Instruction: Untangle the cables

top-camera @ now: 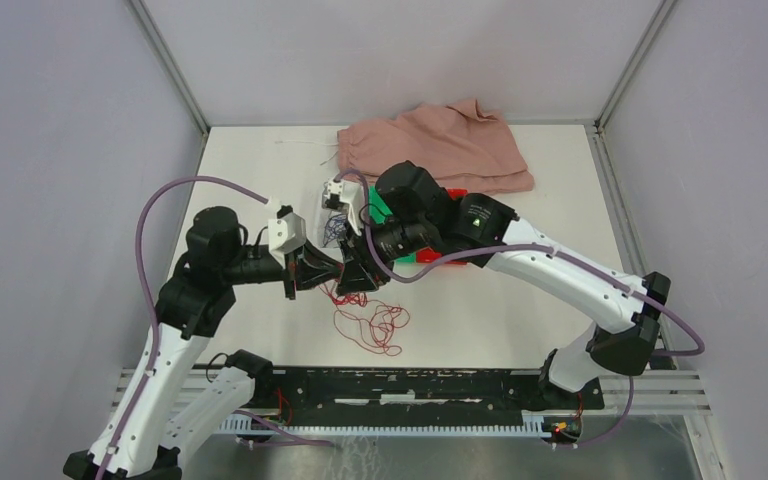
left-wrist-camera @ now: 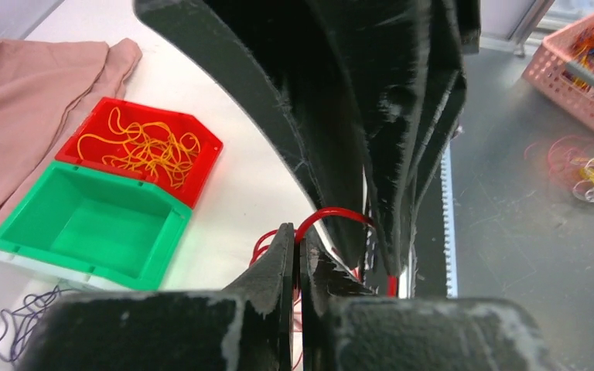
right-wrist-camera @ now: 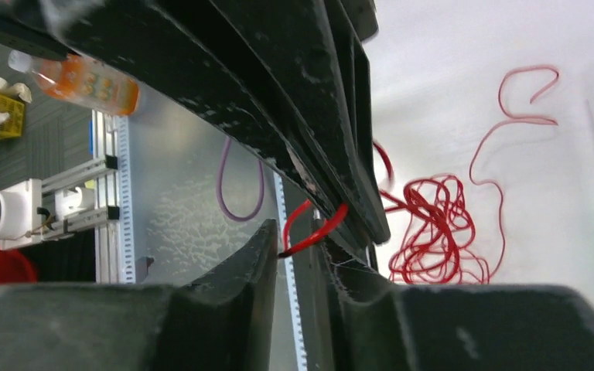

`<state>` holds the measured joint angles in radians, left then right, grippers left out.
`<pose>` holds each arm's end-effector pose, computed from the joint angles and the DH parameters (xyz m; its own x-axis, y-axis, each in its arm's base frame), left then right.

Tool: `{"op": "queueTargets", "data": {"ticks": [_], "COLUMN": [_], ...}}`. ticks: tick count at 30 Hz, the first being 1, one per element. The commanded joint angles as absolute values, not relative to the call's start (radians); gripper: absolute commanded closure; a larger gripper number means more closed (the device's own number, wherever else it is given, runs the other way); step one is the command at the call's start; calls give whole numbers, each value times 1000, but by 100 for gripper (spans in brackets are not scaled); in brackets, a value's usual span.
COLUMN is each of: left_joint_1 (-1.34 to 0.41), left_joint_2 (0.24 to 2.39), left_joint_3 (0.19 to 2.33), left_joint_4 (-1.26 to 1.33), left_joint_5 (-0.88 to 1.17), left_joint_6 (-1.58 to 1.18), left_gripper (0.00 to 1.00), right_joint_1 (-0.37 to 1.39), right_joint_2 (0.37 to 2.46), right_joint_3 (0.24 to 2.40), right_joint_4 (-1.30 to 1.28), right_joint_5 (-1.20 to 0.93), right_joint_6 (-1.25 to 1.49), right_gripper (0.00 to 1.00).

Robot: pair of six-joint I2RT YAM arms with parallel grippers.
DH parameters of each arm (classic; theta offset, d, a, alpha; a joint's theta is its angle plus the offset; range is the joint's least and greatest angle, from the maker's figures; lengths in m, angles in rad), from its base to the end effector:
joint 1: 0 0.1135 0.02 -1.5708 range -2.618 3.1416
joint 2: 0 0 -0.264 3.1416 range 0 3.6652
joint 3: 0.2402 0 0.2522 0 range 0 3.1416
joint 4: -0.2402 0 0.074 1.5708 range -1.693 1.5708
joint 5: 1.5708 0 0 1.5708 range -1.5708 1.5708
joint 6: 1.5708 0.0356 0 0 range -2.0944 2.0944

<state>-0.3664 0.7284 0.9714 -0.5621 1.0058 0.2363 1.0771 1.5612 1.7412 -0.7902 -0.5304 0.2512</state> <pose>0.1150 -0.0763 0.3772 -0.0646 0.1590 -0.9852 0.9830 0.1803 -0.0353 0.1422 0.3022 0.4204 -0.5007 -0.4779 -0.7218 -0.8586 0.1678 0.4845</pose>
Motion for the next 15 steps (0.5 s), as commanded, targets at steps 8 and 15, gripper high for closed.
{"op": "queueTargets", "data": {"ticks": [8, 15], "left_joint_1": [-367, -367], "left_joint_2": [735, 741], "left_joint_3": [1039, 1085], "left_joint_4": [-284, -179], "left_joint_5": [1126, 1137], "left_joint_6": [-139, -290], "left_gripper": [97, 97], "right_joint_1": [914, 835], "right_joint_2": [1182, 1099], "right_joint_3": [1403, 1270], "right_joint_4": [-144, -123], "right_joint_5": [-552, -438], "right_joint_6": [536, 495], "right_gripper": [33, 28]}}
